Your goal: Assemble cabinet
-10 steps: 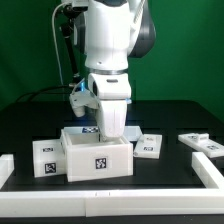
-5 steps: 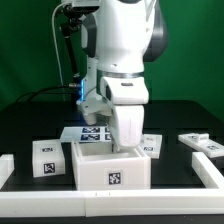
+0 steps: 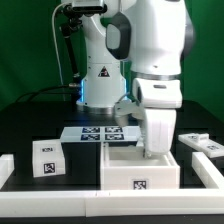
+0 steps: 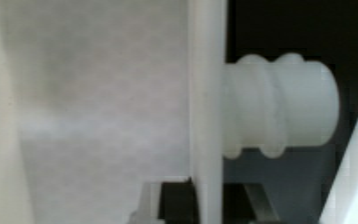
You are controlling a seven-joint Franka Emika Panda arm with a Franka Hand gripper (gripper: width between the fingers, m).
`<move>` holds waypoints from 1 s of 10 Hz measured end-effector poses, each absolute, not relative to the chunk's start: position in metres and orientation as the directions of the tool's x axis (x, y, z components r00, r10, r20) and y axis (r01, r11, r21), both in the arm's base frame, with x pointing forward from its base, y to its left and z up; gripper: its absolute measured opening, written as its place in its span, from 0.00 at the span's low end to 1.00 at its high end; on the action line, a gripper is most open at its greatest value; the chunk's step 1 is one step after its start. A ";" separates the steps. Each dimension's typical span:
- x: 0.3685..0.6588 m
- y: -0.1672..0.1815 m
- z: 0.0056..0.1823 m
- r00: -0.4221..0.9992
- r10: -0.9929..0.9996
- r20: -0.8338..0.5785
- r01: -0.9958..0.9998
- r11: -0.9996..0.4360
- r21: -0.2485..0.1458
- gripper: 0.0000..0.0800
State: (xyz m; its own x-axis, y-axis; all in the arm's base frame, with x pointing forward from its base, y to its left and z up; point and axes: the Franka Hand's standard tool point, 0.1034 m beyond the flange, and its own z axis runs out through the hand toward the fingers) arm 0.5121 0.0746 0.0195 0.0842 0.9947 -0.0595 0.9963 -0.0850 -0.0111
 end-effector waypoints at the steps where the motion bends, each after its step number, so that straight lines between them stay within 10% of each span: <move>1: 0.512 0.083 0.020 0.101 0.993 -0.060 0.995 -0.101 -0.009 0.05; 10: 0.521 0.110 0.019 0.066 0.996 -0.061 0.997 -0.069 -0.035 0.05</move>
Offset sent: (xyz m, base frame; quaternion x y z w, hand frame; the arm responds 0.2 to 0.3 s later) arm 0.0000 0.0000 0.0000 0.0000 0.0000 0.0000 1.0000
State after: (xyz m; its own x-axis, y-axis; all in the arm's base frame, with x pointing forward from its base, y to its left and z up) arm 0.5209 0.1096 0.0194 0.0664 0.9959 -0.0610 0.9970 -0.0686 -0.0348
